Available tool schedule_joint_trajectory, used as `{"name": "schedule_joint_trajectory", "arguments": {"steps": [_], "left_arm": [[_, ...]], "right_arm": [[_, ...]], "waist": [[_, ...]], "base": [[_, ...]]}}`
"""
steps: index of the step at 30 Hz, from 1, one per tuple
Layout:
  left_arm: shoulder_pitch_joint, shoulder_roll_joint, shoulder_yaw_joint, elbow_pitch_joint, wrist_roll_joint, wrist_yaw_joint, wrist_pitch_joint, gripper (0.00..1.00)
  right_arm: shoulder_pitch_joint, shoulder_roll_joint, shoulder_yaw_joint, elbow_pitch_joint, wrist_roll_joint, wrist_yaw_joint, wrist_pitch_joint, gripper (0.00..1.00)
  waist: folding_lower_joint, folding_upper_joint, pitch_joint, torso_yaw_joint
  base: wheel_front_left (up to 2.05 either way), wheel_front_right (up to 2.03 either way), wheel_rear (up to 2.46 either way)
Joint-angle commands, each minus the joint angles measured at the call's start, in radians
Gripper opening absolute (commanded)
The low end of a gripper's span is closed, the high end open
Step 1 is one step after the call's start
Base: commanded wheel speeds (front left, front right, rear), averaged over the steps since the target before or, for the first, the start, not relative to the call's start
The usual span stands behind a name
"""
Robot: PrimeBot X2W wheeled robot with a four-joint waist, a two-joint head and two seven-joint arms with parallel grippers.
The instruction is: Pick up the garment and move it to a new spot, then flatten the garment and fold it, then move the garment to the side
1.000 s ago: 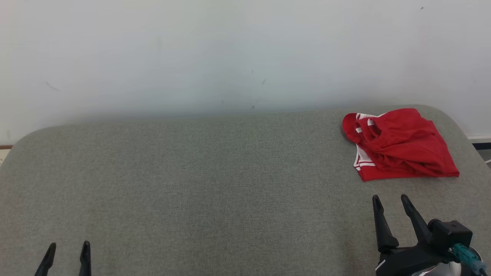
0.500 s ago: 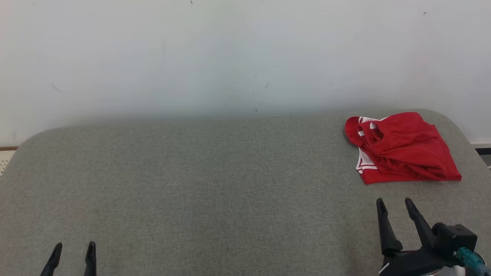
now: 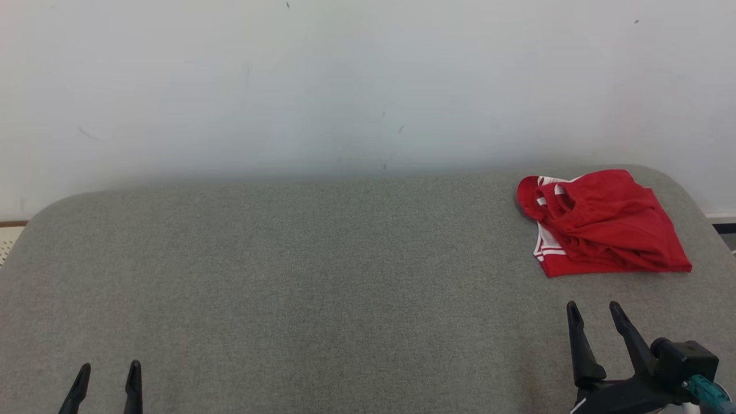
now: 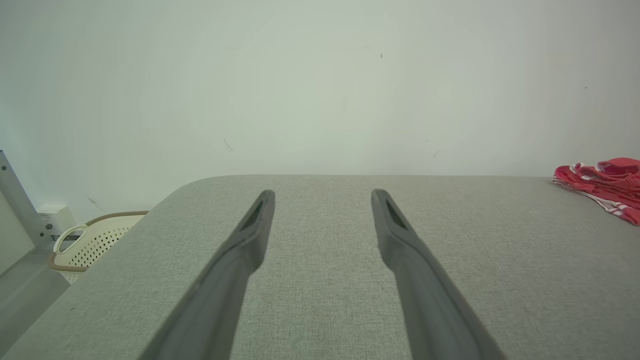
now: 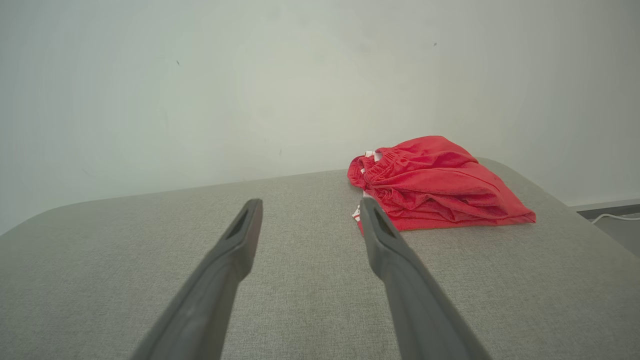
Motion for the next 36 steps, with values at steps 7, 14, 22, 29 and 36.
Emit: {"name": "schedule_joint_trajectory", "arguments": {"steps": [7, 14, 22, 29, 36], "left_arm": [[0.003, 0.004, 0.007, 0.004, -0.007, 0.015, -0.005, 1.00], [0.006, 0.007, 0.006, -0.002, -0.012, 0.015, -0.011, 1.00], [0.010, -0.028, -0.010, 0.042, -0.029, 0.006, 0.001, 0.00], [-0.025, -0.046, -0.013, 0.082, -0.159, -0.011, 0.015, 0.00], [-0.056, -0.063, -0.016, 0.116, -0.278, -0.025, 0.026, 0.00]], "right_arm": [[0.013, 0.001, 0.002, -0.010, -0.001, -0.001, 0.003, 1.00], [0.015, 0.005, 0.006, -0.003, 0.002, -0.001, 0.000, 1.00], [0.024, 0.010, 0.000, 0.047, 0.021, 0.000, 0.006, 0.00], [-0.013, 0.018, -0.038, 0.086, 0.149, 0.000, 0.044, 0.00], [-0.047, 0.024, -0.072, 0.122, 0.266, 0.000, 0.078, 0.00]], "waist": [[-0.0001, 0.0000, -0.001, -0.002], [-0.0001, 0.0000, -0.004, -0.002], [0.0000, 0.0000, -0.004, -0.003], [0.0000, 0.0000, 0.002, -0.001], [0.0000, 0.0000, 0.008, 0.001]], "base": [[0.00, 0.00, 0.00], [0.00, 0.00, 0.00], [0.00, 0.00, 0.00], [0.00, 0.00, 0.00], [0.00, 0.00, 0.00]]}}
